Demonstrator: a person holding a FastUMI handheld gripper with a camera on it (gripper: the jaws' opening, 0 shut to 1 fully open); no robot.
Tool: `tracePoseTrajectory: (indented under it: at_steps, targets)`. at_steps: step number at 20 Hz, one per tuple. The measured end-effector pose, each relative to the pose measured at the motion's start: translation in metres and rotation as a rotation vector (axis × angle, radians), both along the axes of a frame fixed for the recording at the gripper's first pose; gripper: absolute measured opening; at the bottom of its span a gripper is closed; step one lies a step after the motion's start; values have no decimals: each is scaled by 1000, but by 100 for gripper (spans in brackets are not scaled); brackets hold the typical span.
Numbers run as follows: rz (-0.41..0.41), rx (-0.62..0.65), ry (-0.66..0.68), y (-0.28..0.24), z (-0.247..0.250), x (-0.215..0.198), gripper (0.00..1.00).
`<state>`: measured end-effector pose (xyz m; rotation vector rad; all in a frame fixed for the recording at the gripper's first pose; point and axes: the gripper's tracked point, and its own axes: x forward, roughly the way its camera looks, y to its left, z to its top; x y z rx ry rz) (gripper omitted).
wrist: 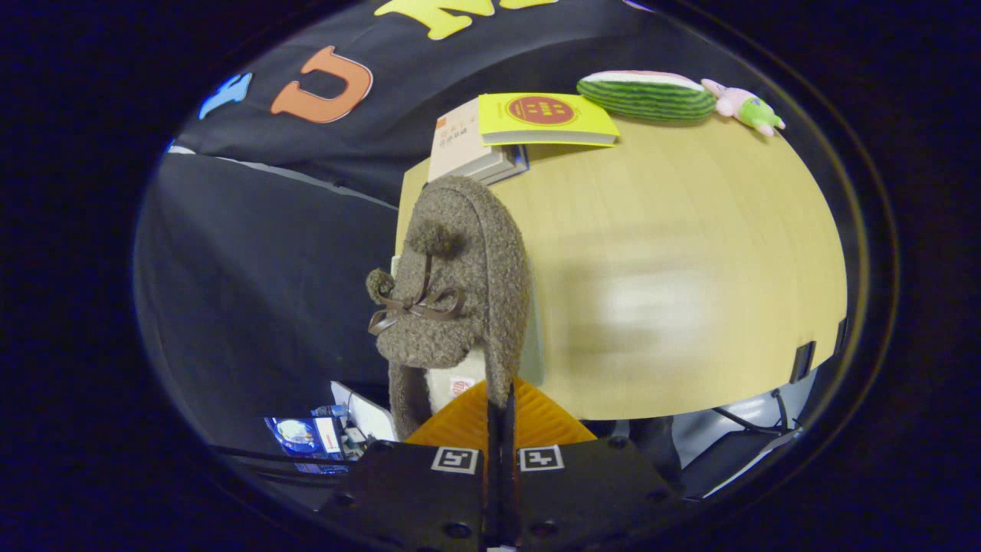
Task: Open the storage box then place both shoes into the box .Put the left shoe in first, then the right shoe, with the right side of both shoes facing outward in a uniform manner.
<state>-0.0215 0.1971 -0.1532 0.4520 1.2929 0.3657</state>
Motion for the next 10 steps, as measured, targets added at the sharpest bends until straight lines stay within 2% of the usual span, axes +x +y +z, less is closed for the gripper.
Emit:
tracePoseTrajectory:
  at_steps: [4, 10]
  targets:
    - [-9, -25, 30, 51, -11, 5, 6]
    - [-29, -96, 81, 86, -45, 10, 6]
